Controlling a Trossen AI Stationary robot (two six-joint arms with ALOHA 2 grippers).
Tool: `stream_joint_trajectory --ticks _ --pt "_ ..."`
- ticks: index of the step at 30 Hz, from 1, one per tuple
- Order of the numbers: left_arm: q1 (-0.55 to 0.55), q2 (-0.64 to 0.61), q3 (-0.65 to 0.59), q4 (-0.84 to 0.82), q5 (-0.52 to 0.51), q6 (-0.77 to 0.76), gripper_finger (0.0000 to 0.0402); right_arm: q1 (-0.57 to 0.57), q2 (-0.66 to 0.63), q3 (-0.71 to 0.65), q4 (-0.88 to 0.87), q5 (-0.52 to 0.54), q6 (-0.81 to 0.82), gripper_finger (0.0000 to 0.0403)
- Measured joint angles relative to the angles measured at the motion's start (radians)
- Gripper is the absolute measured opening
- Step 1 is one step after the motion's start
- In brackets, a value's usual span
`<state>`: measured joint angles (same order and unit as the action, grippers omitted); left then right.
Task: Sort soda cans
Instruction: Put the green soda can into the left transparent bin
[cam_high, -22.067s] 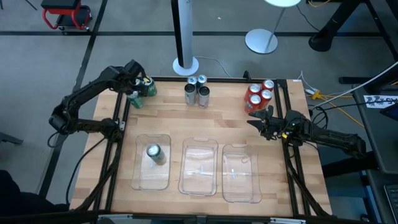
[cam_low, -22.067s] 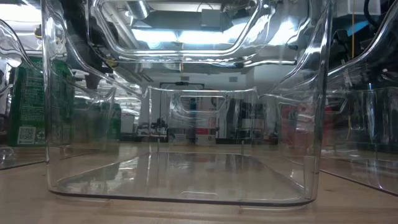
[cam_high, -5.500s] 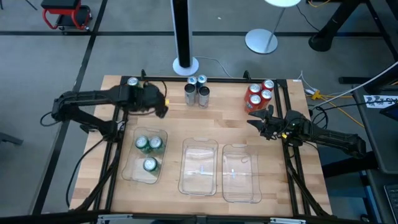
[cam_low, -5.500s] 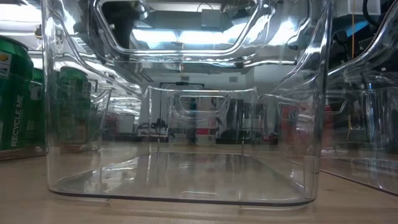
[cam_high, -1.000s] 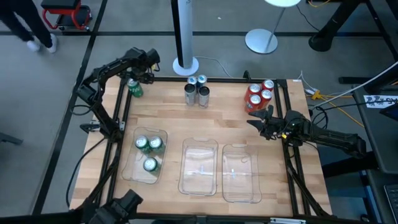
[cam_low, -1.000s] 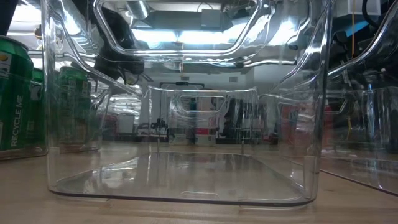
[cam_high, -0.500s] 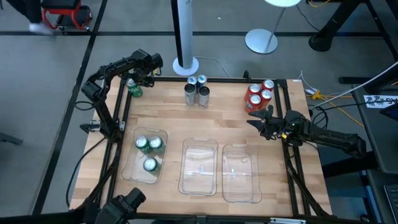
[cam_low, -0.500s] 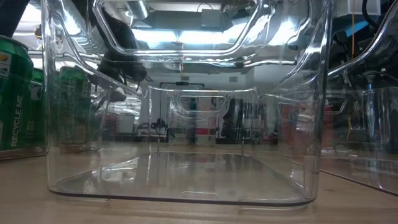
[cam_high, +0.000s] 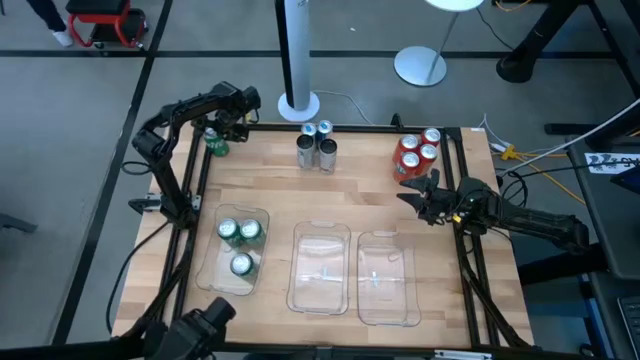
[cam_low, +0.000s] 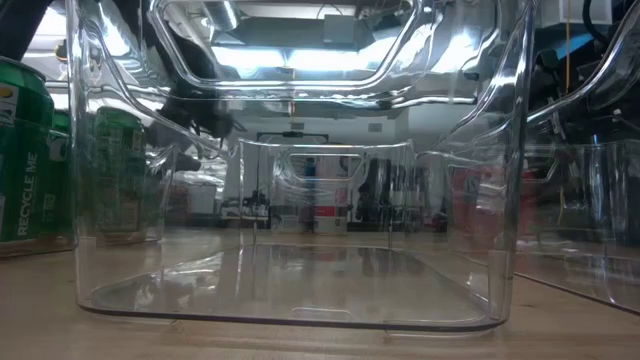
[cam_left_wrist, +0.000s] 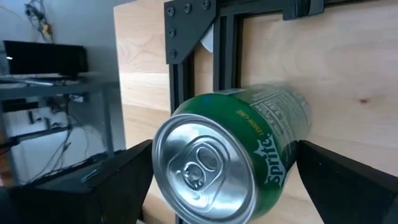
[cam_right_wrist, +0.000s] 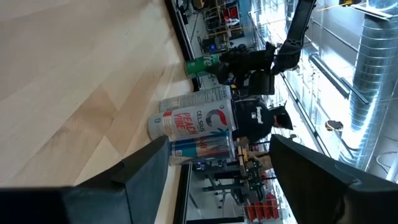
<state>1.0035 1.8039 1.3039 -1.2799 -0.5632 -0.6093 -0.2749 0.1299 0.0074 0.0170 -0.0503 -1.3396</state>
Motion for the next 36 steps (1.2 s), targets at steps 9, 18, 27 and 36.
stream_joint_trajectory --ticks 9,18,27,36 --pt "-0.004 -0.001 -0.002 0.021 0.051 0.024 0.0365 0.0 0.0 0.0 0.001 -0.002 0.0 0.0278" --pt "-0.004 0.001 -0.003 0.045 0.088 0.056 0.0365 0.0 0.0 0.0 0.002 -0.004 0.0 0.0278" --pt "-0.005 0.0 -0.003 0.07 0.104 0.089 0.0365 0.0 0.0 0.0 0.002 -0.004 0.0 0.0278" --pt "0.004 -0.002 -0.003 0.111 0.104 0.11 0.0365 0.0 0.0 0.0 0.002 -0.005 0.0 0.0278"
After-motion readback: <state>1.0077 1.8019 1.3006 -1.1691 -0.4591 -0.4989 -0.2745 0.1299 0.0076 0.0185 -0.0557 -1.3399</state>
